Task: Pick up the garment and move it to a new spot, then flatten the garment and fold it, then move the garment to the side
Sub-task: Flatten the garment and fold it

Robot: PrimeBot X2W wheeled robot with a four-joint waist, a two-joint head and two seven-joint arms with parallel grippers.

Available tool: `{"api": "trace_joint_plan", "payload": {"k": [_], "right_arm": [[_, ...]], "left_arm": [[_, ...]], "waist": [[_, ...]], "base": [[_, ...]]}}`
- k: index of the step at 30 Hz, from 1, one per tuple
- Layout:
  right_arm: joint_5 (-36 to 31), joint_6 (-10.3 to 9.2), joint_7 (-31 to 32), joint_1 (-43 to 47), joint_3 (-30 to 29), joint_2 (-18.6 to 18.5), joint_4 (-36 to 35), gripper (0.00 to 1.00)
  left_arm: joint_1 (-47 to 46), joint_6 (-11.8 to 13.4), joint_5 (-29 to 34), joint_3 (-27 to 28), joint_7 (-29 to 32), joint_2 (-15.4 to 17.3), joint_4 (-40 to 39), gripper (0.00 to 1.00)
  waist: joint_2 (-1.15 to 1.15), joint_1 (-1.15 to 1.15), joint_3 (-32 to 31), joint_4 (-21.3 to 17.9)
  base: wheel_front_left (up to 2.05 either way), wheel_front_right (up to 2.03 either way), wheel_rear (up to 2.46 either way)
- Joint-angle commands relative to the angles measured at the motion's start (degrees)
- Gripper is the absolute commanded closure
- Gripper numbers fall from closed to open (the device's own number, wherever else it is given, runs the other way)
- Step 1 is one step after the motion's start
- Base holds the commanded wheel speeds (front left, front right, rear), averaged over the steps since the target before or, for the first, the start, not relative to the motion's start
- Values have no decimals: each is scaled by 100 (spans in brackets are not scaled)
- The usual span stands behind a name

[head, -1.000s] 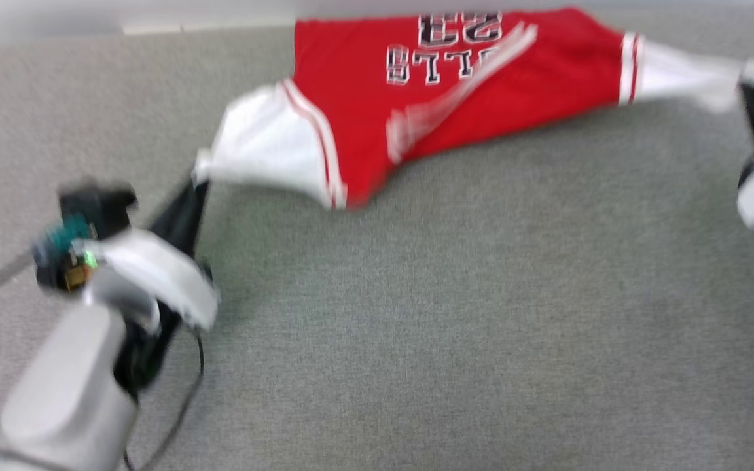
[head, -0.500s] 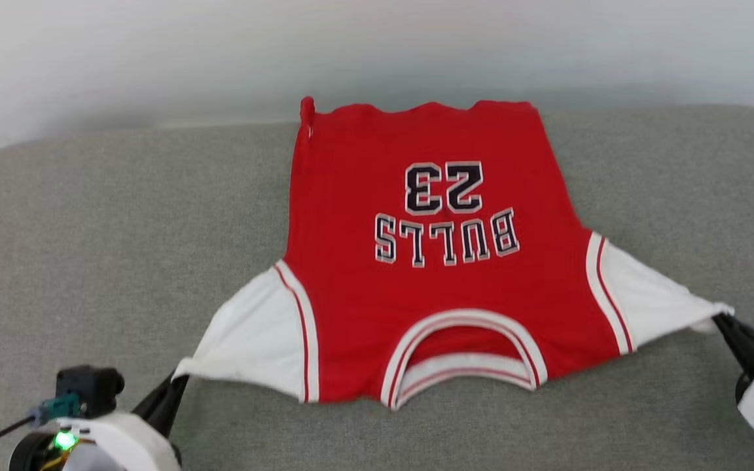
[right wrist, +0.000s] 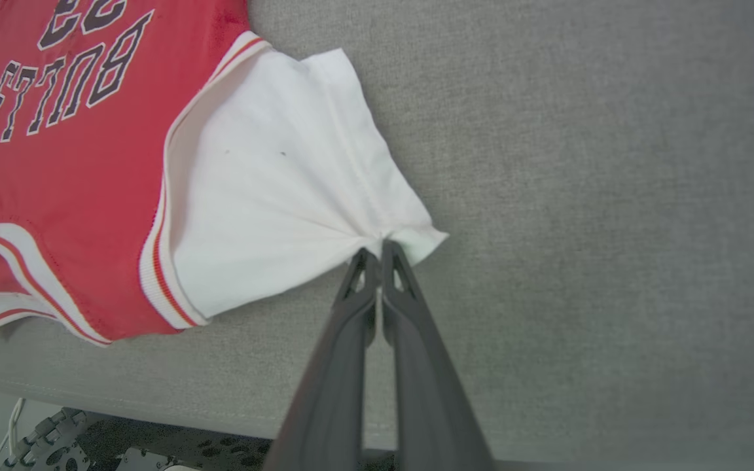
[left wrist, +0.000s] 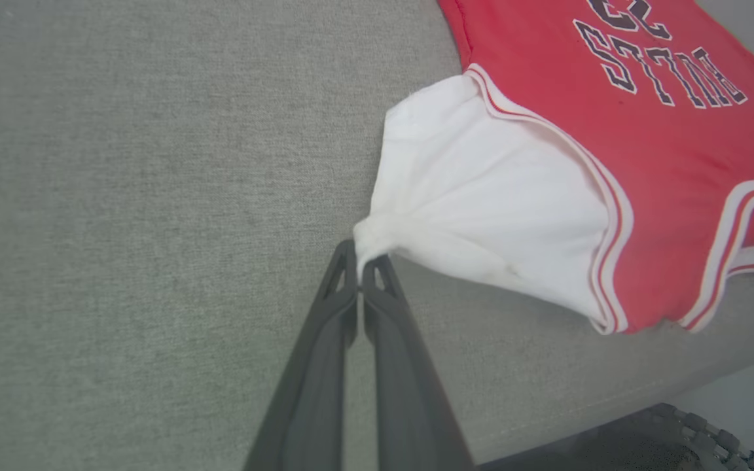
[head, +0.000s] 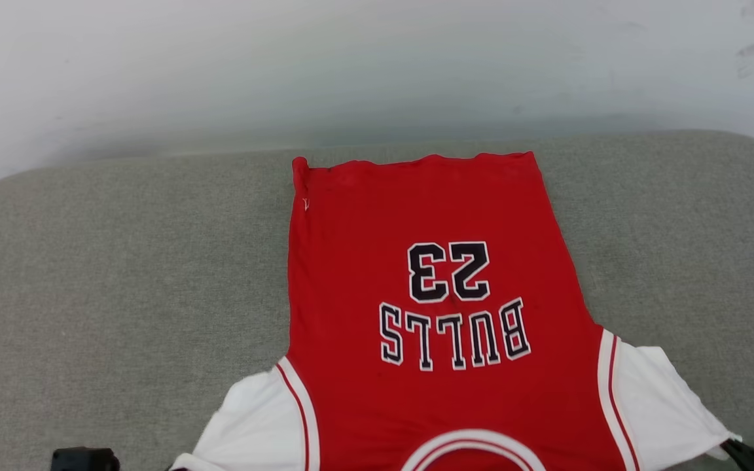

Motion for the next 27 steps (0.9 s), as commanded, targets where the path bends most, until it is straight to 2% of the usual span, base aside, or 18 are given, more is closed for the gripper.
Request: {"api": "trace_joint_plan", "payload": {"k": [1, 7, 8, 9, 10, 14, 17, 21, 27], "right_arm": [[-19, -5, 92, 141, -59, 46, -74, 100], [-231, -5, 276, 229, -136, 140, -289, 100], [-256, -5, 284, 169, -165, 156, -329, 82], [-291, -5, 318, 119, -173, 153, -377, 19], [-300, -5, 362, 76, -194, 158, -421, 0], [-237, -4, 790, -324, -330, 102, -987, 0], [-235, -4, 1054, -592, -436, 118, -1174, 0], [-409, -4, 1828, -1425, -556, 123, -1400, 0], [-764, -4, 3194, -3236, -886, 407, -1010, 0]], "left_arm": [[38, -16, 10, -57, 18, -10, -63, 100], [-253, -206, 46, -288, -40, -274, -15, 100], [-285, -224, 54, -315, -40, -298, -6, 100], [-316, -258, 54, -337, -30, -312, -9, 100], [-352, -271, 56, -341, -18, -307, -28, 100], [-470, -357, 19, -434, 234, -211, -532, 100], [-428, -323, -43, -479, 377, -193, -848, 100], [-400, -224, -112, -468, 610, -70, -1457, 100], [-725, -248, 147, -633, 848, -14, -2160, 100]], "waist": [[0, 1, 46, 20], [0, 1, 213, 105], [0, 1, 246, 119], [0, 1, 279, 134], [0, 1, 318, 151], [0, 1, 623, 335], [0, 1, 768, 415], [0, 1, 1186, 627], [0, 1, 1979, 1139]], "base": [[0, 0, 0], [0, 0, 0], [0, 0, 0], [0, 0, 0], [0, 0, 0], [0, 0, 0], [0, 0, 0], [0, 0, 0], [0, 0, 0]]}}
